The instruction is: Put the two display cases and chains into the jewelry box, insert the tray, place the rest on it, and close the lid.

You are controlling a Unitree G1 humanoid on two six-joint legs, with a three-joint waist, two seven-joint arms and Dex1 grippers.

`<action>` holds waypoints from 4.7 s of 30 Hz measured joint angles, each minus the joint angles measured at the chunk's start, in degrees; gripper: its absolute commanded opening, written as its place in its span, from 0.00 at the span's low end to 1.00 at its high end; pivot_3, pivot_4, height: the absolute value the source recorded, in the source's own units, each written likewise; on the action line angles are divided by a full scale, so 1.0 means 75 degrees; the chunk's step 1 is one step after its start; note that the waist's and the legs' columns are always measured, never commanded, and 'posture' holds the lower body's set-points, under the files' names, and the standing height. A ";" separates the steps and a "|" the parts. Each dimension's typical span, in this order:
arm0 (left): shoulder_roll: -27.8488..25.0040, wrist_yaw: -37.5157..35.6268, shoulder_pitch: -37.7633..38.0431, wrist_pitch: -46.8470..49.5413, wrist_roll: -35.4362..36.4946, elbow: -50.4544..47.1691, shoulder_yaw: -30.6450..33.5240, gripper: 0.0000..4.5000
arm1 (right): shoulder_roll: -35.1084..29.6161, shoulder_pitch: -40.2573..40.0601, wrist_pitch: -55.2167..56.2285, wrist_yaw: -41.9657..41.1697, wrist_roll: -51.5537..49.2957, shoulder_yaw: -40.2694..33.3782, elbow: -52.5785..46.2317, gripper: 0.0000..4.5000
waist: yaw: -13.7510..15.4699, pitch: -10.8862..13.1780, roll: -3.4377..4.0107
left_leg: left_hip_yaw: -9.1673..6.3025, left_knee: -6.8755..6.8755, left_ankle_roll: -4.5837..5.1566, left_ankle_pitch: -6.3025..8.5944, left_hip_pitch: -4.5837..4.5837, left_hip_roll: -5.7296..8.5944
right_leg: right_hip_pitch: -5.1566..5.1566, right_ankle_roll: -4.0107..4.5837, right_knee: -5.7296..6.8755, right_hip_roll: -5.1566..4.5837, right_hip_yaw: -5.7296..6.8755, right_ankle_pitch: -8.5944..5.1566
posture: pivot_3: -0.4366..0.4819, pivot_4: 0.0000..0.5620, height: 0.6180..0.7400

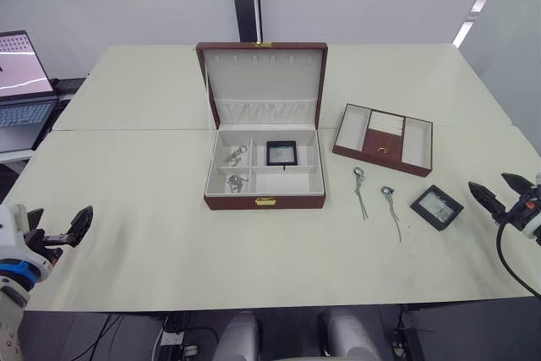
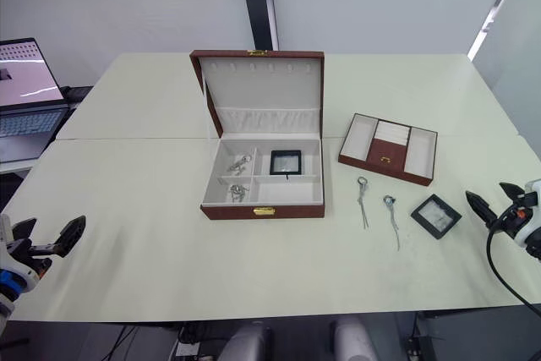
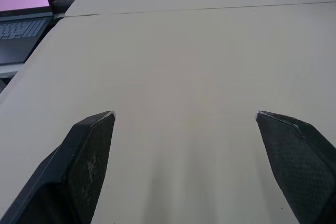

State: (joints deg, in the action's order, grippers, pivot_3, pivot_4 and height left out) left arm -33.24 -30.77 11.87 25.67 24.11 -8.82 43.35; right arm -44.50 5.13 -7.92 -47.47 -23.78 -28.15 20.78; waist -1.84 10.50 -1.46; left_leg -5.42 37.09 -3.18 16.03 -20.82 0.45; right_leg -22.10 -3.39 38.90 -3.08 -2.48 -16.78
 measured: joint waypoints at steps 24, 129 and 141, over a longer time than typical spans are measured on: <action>-0.1943 -0.3508 -0.1226 0.0022 0.1266 -0.2453 -0.3394 0.99 | -0.1770 -0.0006 -0.2280 -0.2734 -0.0464 0.1964 -0.3112 1.00 | 0.0015 0.0003 0.0008 | -0.0002 -0.0002 0.0000 0.0000 -0.0006 0.0001 | -0.0001 0.0000 -0.0006 0.0003 0.0004 0.0000 | 0.48 0.27 1.00; 0.1083 0.0023 0.2701 -0.1806 0.0124 -0.4471 -0.3702 1.00 | 0.2986 0.7551 -0.3347 -0.4306 0.2568 0.7764 0.0581 0.27 | -0.0016 0.0015 0.0023 | -0.0018 -0.0010 0.0000 0.0000 -0.0017 0.0000 | -0.0023 0.0018 -0.0021 0.0005 0.0018 0.0009 | 0.48 0.27 1.00; 0.0824 -0.0067 0.2296 -0.1602 0.0226 -0.4427 -0.3687 1.00 | 0.2786 0.7342 -0.3365 -0.4288 0.2037 0.6714 0.0153 1.00 | -0.0011 0.0015 0.0023 | -0.0022 -0.0014 0.0000 0.0000 -0.0018 0.0000 | -0.0022 0.0019 -0.0024 0.0005 0.0020 0.0009 | 0.48 0.27 1.00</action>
State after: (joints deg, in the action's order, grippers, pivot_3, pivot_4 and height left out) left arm -27.06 -31.28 29.09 13.66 25.80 -42.03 15.70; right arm -23.61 60.20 -33.16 -79.62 -8.51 22.21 21.92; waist -1.92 10.61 -1.29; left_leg -5.58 36.98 -3.18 16.03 -20.96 0.46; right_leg -22.26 -3.25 38.72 -3.04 -2.33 -16.71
